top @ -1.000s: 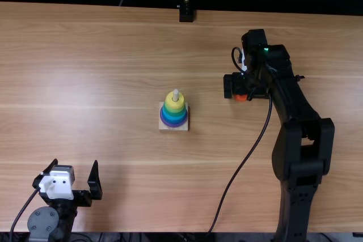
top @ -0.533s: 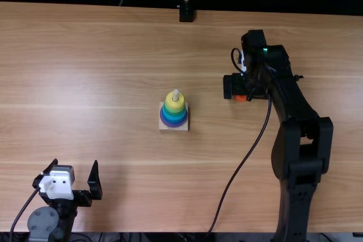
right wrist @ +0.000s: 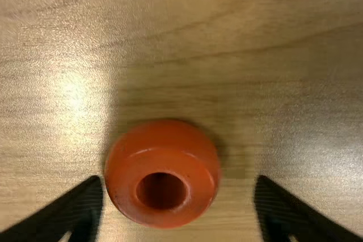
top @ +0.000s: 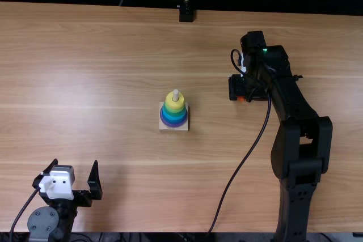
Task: Build the Hanoi tower: stack the rings onto the peg from bottom to top in this color order: purple, dark blue, light blue, dark green, light green, yellow, orange.
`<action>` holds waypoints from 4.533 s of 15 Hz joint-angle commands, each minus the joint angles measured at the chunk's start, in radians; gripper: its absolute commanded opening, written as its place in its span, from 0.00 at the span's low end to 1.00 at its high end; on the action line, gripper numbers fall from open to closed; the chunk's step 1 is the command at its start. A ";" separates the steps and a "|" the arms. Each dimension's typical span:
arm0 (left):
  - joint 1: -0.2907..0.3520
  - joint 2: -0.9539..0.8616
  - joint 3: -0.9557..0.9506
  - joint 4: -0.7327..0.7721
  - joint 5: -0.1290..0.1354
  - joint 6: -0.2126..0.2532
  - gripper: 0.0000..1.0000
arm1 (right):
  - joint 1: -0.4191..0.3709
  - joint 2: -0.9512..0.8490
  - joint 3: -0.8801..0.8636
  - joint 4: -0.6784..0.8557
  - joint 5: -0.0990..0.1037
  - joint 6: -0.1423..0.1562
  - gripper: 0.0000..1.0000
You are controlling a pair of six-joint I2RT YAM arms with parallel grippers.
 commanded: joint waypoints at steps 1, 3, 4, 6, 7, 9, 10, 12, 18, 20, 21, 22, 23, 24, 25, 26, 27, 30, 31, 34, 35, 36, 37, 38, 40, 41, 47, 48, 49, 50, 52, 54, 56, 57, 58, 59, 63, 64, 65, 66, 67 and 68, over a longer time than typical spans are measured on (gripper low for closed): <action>0.005 -0.012 -0.105 -0.079 0.013 0.014 1.00 | 0.007 0.025 0.008 0.001 0.003 -0.003 0.00; 0.005 -0.012 -0.105 -0.079 0.013 0.014 1.00 | 0.007 0.025 0.010 0.014 0.003 -0.005 0.00; 0.005 -0.012 -0.105 -0.079 0.013 0.014 1.00 | 0.009 0.023 0.010 0.014 0.003 -0.005 0.00; 0.005 -0.012 -0.105 -0.079 0.013 0.014 1.00 | 0.009 0.020 0.014 0.012 0.005 -0.007 0.00; 0.005 -0.012 -0.105 -0.079 0.013 0.014 1.00 | 0.010 0.013 0.021 0.008 0.007 -0.007 0.00; 0.005 -0.012 -0.105 -0.079 0.013 0.014 1.00 | 0.030 -0.003 0.025 0.001 0.005 -0.007 0.00; 0.005 -0.012 -0.105 -0.079 0.013 0.014 1.00 | 0.045 -0.039 0.041 -0.001 0.000 -0.009 0.00; 0.005 -0.012 -0.105 -0.079 0.013 0.014 1.00 | 0.081 -0.095 0.076 -0.027 0.000 -0.035 0.00; 0.005 -0.012 -0.105 -0.079 0.013 0.014 1.00 | 0.205 -0.202 0.246 -0.255 -0.002 -0.123 0.00; 0.005 -0.012 -0.105 -0.079 0.013 0.014 1.00 | 0.257 -0.205 0.311 -0.323 -0.004 -0.123 0.00; 0.005 -0.012 -0.105 -0.079 0.013 0.014 1.00 | 0.282 -0.205 0.352 -0.351 -0.004 -0.123 0.00; 0.005 -0.012 -0.105 -0.079 0.013 0.016 1.00 | 0.302 -0.205 0.398 -0.377 -0.006 -0.123 0.00; 0.005 -0.012 -0.105 -0.079 0.013 0.014 1.00 | 0.321 -0.204 0.438 -0.395 -0.008 -0.123 0.00; 0.005 -0.012 -0.105 -0.079 0.013 0.014 1.00 | 0.340 -0.202 0.476 -0.404 -0.008 -0.125 0.00; 0.005 -0.012 -0.105 -0.079 0.013 0.014 1.00 | 0.360 -0.200 0.510 -0.412 -0.010 -0.125 0.00; 0.005 -0.012 -0.105 -0.079 0.013 0.014 1.00 | 0.378 -0.197 0.527 -0.417 -0.010 -0.125 0.00; 0.005 -0.012 -0.105 -0.079 0.013 0.014 1.00 | 0.394 -0.197 0.530 -0.417 -0.010 -0.123 0.00; 0.005 -0.012 -0.105 -0.079 0.013 0.016 1.00 | 0.443 -0.194 0.531 -0.415 -0.010 -0.117 0.00; 0.005 -0.012 -0.105 -0.079 0.013 0.014 1.00 | 0.460 -0.193 0.533 -0.415 -0.010 -0.116 0.00; 0.005 -0.012 -0.105 -0.079 0.013 0.016 1.00 | 0.483 -0.191 0.533 -0.415 -0.010 -0.114 0.00; 0.005 -0.012 -0.105 -0.079 0.013 0.016 1.00 | 0.486 -0.191 0.531 -0.415 -0.010 -0.114 0.00; 0.005 -0.012 -0.105 -0.079 0.013 0.014 1.00 | 0.484 -0.190 0.530 -0.415 -0.010 -0.114 0.00; 0.005 -0.012 -0.105 -0.079 0.013 0.016 1.00 | 0.483 -0.188 0.528 -0.415 -0.008 -0.114 0.00; 0.005 -0.012 -0.105 -0.079 0.013 0.014 1.00 | 0.481 -0.188 0.527 -0.415 -0.008 -0.116 0.00; 0.005 -0.012 -0.105 -0.079 0.013 0.016 1.00 | 0.478 -0.187 0.528 -0.415 -0.008 -0.123 0.00; 0.005 -0.012 -0.105 -0.079 0.013 0.014 1.00 | 0.476 -0.176 0.528 -0.415 -0.006 -0.123 0.00; 0.005 -0.012 -0.105 -0.079 0.013 0.014 1.00 | 0.472 -0.142 0.527 -0.417 -0.004 -0.125 0.00; 0.005 -0.012 -0.105 -0.079 0.013 0.014 1.00 | 0.472 -0.142 0.528 -0.415 -0.004 -0.123 0.00; 0.005 -0.012 -0.105 -0.079 0.013 0.014 1.00 | 0.470 -0.142 0.530 -0.417 -0.002 -0.125 0.00; 0.005 -0.012 -0.105 -0.079 0.013 0.014 1.00 | 0.460 -0.142 0.525 -0.417 -0.002 -0.125 0.00; 0.005 -0.012 -0.105 -0.079 0.013 0.014 1.00 | 0.440 -0.141 0.524 -0.417 -0.002 -0.125 0.00; 0.005 -0.012 -0.105 -0.079 0.013 0.016 1.00 | 0.433 -0.138 0.522 -0.417 -0.002 -0.125 0.00; 0.005 -0.012 -0.105 -0.079 0.013 0.014 1.00 | 0.432 -0.138 0.518 -0.417 -0.002 -0.125 0.00; 0.005 -0.012 -0.105 -0.079 0.013 0.014 1.00 | 0.433 -0.138 0.518 -0.417 -0.004 -0.125 0.00; 0.005 -0.012 -0.105 -0.079 0.013 0.014 1.00 | 0.433 -0.138 0.519 -0.417 -0.004 -0.123 0.00; 0.005 -0.012 -0.105 -0.079 0.013 0.014 1.00 | 0.433 -0.138 0.519 -0.415 -0.004 -0.123 0.00; 0.005 -0.012 -0.105 -0.079 0.013 0.014 1.00 | 0.441 -0.135 0.519 -0.415 -0.006 -0.116 0.00; 0.005 -0.012 -0.105 -0.079 0.013 0.014 1.00 | 0.443 -0.133 0.519 -0.415 -0.006 -0.114 0.00; 0.005 -0.012 -0.105 -0.079 0.013 0.014 1.00 | 0.443 -0.131 0.519 -0.415 -0.006 -0.112 0.00; 0.005 -0.012 -0.105 -0.079 0.013 0.014 1.00 | 0.443 -0.131 0.518 -0.415 -0.006 -0.112 0.00; 0.005 -0.012 -0.105 -0.079 0.013 0.016 1.00 | 0.443 -0.131 0.518 -0.415 -0.006 -0.112 0.00; 0.005 -0.012 -0.105 -0.079 0.013 0.014 1.00 | 0.444 -0.131 0.518 -0.415 -0.006 -0.112 0.00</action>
